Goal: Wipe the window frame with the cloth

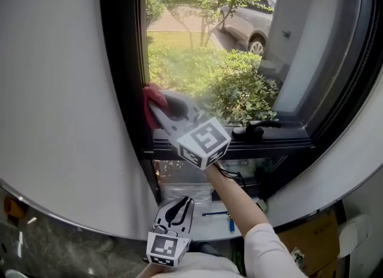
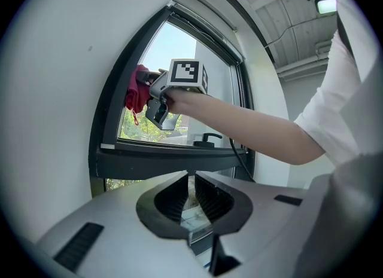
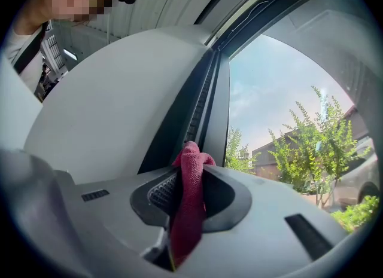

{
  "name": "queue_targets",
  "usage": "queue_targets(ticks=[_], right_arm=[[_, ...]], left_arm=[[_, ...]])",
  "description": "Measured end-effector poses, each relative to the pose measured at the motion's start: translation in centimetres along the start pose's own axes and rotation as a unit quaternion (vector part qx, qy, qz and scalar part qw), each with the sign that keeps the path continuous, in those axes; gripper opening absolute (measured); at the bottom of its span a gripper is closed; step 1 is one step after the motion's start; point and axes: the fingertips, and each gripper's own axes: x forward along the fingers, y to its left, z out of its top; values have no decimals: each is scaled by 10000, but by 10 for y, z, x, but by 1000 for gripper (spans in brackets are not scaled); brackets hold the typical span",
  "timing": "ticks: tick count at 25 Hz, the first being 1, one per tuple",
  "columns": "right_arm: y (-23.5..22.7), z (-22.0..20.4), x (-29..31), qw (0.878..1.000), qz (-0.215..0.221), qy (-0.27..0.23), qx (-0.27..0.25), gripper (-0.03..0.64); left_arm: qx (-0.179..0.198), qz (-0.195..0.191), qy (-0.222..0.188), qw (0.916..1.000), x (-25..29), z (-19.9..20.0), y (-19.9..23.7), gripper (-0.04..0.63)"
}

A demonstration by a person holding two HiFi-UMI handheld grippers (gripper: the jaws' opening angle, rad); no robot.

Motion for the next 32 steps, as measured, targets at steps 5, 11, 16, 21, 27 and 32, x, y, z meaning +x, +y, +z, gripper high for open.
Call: queue_targets(ticks=[5, 11, 16, 21, 27, 32], right_arm=[[1, -6, -3, 10000, 19, -9, 77, 75], [4, -17, -6, 9999, 52, 41, 125, 75], [8, -28, -9, 9997, 83, 171, 129, 75], [11, -37, -12, 9995, 106, 243, 187, 75], [12, -45, -14, 9992, 102, 307, 249, 75], [15, -54, -16, 9987, 109, 436, 249, 75]], left_arm=[[0, 16, -2, 10000, -1, 1, 0, 41], [29, 92, 34, 9999, -1, -2, 4, 41], [14, 58, 7, 10000, -1, 1, 2, 41], [28, 71, 26, 10000, -1, -2, 3, 41], [29, 79, 33, 10000, -2, 0, 4, 41], [20, 54, 33, 10000, -2, -1, 3, 41]])
